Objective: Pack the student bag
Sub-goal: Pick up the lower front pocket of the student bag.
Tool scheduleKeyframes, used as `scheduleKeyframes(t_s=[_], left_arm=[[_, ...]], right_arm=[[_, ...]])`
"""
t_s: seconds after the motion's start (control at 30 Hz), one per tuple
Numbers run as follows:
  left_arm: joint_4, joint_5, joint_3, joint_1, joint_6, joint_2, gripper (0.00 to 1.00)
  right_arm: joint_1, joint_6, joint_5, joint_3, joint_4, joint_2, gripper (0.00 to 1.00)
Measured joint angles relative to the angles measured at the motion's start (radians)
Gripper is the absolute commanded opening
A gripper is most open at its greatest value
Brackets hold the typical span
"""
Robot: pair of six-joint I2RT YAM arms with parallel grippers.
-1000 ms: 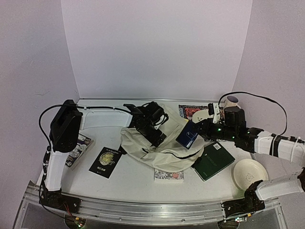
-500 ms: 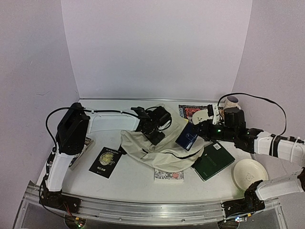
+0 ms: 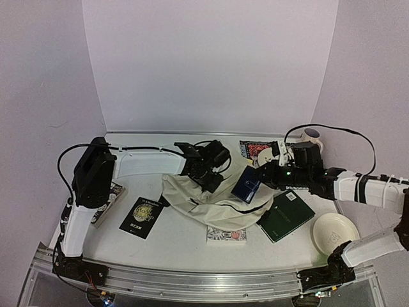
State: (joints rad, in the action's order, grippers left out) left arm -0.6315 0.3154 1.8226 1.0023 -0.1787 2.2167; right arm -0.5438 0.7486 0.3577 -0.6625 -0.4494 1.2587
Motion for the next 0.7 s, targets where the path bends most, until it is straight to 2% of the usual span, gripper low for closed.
scheduleKeyframes(t_s=[0.4, 0.7], left_arm=[[0.115, -0.053, -0.171, -0.002, -0.12, -0.161, 0.0], [0.229, -0.108, -0.326, -0.003, -0.163, -0.288, 0.0]], right_arm=[[0.0, 0.035, 0.029, -0.017, 0.0, 0.019, 0.0], [0.0, 0.142, 0.081, -0.065, -0.07, 0.099, 0.0]])
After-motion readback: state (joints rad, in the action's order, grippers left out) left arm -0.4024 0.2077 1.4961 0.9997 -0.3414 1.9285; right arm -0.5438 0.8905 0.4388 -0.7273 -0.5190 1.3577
